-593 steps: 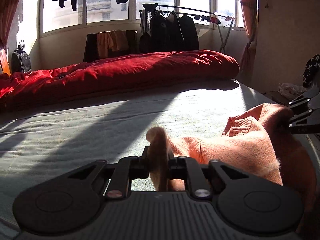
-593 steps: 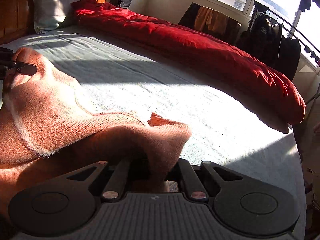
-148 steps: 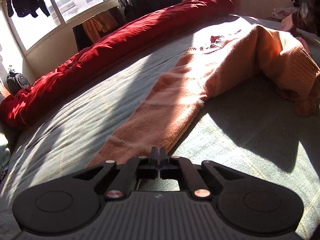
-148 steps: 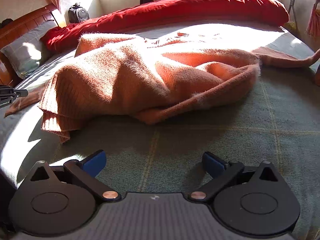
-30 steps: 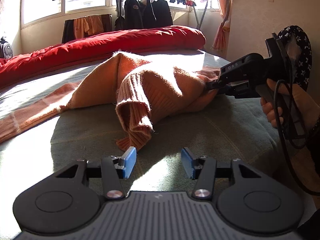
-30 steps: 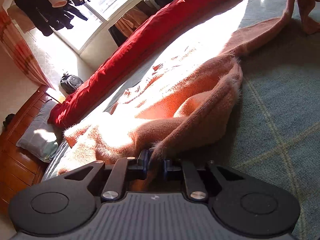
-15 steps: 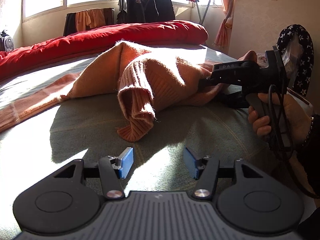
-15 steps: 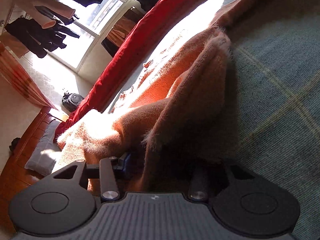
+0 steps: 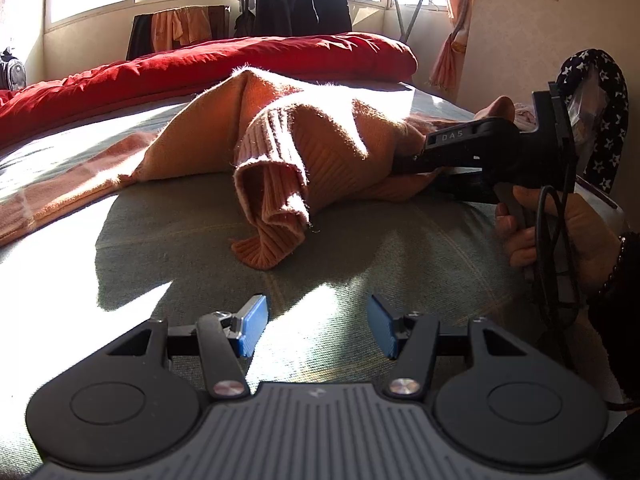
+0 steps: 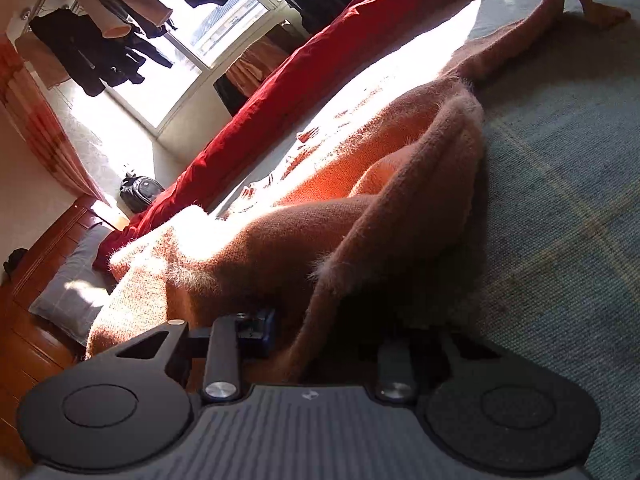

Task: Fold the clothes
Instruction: 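Pull the sweater body outward with the right gripper and open it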

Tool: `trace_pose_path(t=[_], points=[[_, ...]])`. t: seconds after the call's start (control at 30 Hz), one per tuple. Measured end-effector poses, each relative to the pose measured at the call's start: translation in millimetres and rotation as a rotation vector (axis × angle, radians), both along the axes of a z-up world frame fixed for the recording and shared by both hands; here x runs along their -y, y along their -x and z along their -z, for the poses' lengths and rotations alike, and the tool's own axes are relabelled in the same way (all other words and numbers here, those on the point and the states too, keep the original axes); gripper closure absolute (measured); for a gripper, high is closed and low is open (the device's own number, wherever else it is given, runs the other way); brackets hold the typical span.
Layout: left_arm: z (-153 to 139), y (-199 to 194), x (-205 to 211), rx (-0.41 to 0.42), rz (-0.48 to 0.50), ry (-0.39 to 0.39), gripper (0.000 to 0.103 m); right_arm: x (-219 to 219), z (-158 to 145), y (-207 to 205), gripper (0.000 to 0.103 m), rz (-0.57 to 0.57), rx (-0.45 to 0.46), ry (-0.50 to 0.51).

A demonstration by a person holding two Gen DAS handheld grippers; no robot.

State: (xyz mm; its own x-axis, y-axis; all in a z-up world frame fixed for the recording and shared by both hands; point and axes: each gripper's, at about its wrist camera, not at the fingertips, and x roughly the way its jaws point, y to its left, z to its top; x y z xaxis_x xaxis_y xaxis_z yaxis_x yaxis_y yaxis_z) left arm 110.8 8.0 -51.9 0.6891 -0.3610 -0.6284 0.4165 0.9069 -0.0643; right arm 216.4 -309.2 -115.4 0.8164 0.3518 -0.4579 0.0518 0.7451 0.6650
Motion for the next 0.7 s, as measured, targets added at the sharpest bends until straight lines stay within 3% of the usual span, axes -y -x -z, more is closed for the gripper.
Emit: trace_pose_path(t=[0.17,0.7], points=[[-1.2,-0.9,-1.4,0.002,-0.018,0.010,0.046,1.2,-3.0,4.4,0.093,-0.018,-0.018,-0.004],[-8.2,0.8,-2.9,0.023,-0.024,-0.002,0.046,40.0,-70.4,43.4,0.094,-0.049,0.017,0.055]])
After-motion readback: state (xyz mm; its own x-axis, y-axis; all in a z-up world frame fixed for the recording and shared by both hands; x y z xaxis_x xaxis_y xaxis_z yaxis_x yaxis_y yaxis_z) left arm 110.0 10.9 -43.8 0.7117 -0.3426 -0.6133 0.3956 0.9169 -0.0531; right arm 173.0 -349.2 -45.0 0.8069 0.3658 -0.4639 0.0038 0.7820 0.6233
